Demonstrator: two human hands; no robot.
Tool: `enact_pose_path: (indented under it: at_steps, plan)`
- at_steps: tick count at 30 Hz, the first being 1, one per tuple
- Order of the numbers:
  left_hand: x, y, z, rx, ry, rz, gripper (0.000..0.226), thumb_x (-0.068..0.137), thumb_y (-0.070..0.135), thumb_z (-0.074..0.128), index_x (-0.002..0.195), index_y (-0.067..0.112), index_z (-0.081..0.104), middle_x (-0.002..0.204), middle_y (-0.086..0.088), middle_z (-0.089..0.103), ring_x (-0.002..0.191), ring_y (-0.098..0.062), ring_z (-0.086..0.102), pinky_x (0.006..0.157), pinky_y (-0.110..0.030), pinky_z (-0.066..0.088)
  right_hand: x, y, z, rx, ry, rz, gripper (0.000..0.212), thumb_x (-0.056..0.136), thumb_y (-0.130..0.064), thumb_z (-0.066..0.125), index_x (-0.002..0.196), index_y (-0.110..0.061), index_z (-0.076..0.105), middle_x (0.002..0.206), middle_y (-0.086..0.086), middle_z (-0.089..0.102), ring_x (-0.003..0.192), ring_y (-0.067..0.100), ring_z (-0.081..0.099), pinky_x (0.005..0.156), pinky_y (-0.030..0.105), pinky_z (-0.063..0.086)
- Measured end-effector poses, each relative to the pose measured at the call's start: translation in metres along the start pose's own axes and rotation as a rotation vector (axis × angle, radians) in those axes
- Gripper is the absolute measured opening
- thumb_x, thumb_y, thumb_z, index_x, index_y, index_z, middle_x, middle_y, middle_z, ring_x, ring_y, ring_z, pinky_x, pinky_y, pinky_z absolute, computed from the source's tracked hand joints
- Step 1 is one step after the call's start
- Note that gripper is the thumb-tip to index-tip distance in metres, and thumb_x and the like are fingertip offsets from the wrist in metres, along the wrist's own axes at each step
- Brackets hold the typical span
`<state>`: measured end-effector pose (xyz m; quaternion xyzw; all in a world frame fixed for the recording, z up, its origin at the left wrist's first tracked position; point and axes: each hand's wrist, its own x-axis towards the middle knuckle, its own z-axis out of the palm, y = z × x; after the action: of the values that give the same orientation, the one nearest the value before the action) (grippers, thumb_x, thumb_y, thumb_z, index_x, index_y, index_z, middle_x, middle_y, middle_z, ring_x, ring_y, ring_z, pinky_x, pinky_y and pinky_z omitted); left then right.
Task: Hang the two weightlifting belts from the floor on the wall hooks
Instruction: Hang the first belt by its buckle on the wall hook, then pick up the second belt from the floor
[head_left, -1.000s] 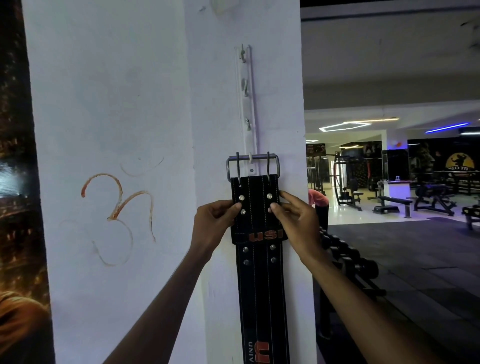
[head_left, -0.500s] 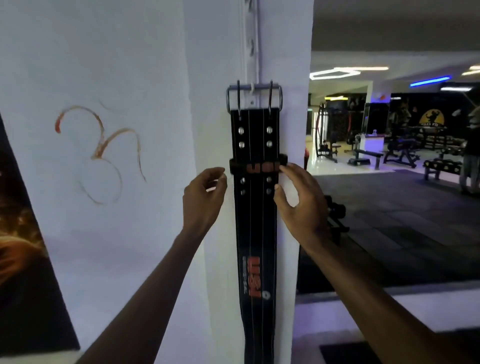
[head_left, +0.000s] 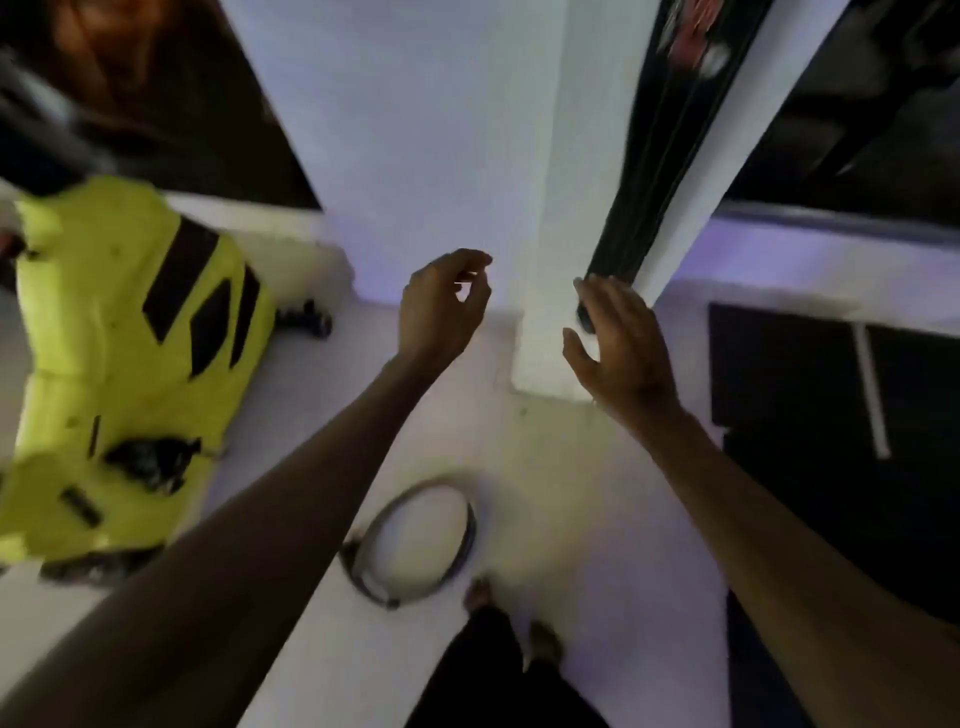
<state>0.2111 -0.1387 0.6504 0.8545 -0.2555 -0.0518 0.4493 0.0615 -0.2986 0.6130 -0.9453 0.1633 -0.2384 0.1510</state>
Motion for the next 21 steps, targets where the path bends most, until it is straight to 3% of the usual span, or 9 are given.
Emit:
enact_pose_path:
  at_steps: [7, 10, 12, 15, 17, 21]
  plan:
    - [-0.129, -0.203, -0.018, 0.079, -0.05, -0.392, 0.027, 0.09, 0.021, 0.057, 0.109, 0.018, 0.076, 0.105, 0.0, 0.08, 0.091, -0.017, 0.076, 0.088, -0.038, 0.062, -0.127, -0.062, 0.155, 0.021, -0.492, 0.031, 0.056, 0.092, -0.037, 0.041, 0.137, -0.005, 0.052, 0.136, 0.02, 0.059, 0.13, 0.038, 0.051, 0.109, 0.046, 0.041]
    - [-0.185, -0.304, -0.014, 0.098, -0.078, -0.582, 0.024, 0.091, 0.018, 0.06, 0.108, 0.022, 0.076, 0.106, 0.002, 0.08, 0.095, -0.017, 0.075, 0.089, -0.03, 0.058, -0.181, -0.094, 0.252, 0.024, -0.673, -0.018, 0.057, 0.089, -0.037, 0.039, 0.134, -0.005, 0.053, 0.127, 0.019, 0.062, 0.124, 0.038, 0.054, 0.105, 0.045, 0.045]
    - [-0.225, -0.374, -0.005, 0.088, -0.104, -0.715, 0.023, 0.091, 0.021, 0.061, 0.109, 0.025, 0.075, 0.105, 0.003, 0.08, 0.097, -0.019, 0.075, 0.09, -0.035, 0.058, -0.221, -0.114, 0.319, 0.033, -0.797, -0.062, 0.058, 0.086, -0.037, 0.04, 0.133, -0.005, 0.053, 0.124, 0.017, 0.063, 0.122, 0.037, 0.054, 0.103, 0.045, 0.047]
    - [-0.283, -0.474, 0.014, 0.089, -0.126, -0.901, 0.024, 0.092, 0.02, 0.062, 0.112, 0.023, 0.075, 0.106, 0.002, 0.08, 0.099, -0.019, 0.074, 0.092, -0.037, 0.057, -0.284, -0.135, 0.422, 0.059, -0.9, -0.071, 0.053, 0.083, -0.03, 0.05, 0.128, -0.004, 0.055, 0.114, 0.016, 0.064, 0.113, 0.037, 0.056, 0.095, 0.044, 0.049]
    - [-0.315, -0.541, 0.032, 0.093, -0.098, -0.993, 0.024, 0.094, 0.017, 0.06, 0.111, 0.021, 0.076, 0.108, 0.001, 0.079, 0.098, -0.016, 0.073, 0.089, -0.03, 0.055, -0.328, -0.147, 0.493, 0.073, -0.965, -0.071, 0.05, 0.08, -0.025, 0.053, 0.124, -0.002, 0.058, 0.108, 0.016, 0.066, 0.108, 0.037, 0.057, 0.09, 0.044, 0.05]
    - [-0.367, -0.669, 0.079, 0.086, 0.006, -1.174, 0.027, 0.096, 0.018, 0.057, 0.115, 0.022, 0.076, 0.116, 0.0, 0.078, 0.108, -0.018, 0.07, 0.094, -0.026, 0.05, -0.407, -0.167, 0.631, 0.082, -1.062, -0.068, 0.044, 0.083, -0.022, 0.062, 0.121, 0.0, 0.059, 0.112, 0.019, 0.066, 0.111, 0.039, 0.057, 0.091, 0.045, 0.047]
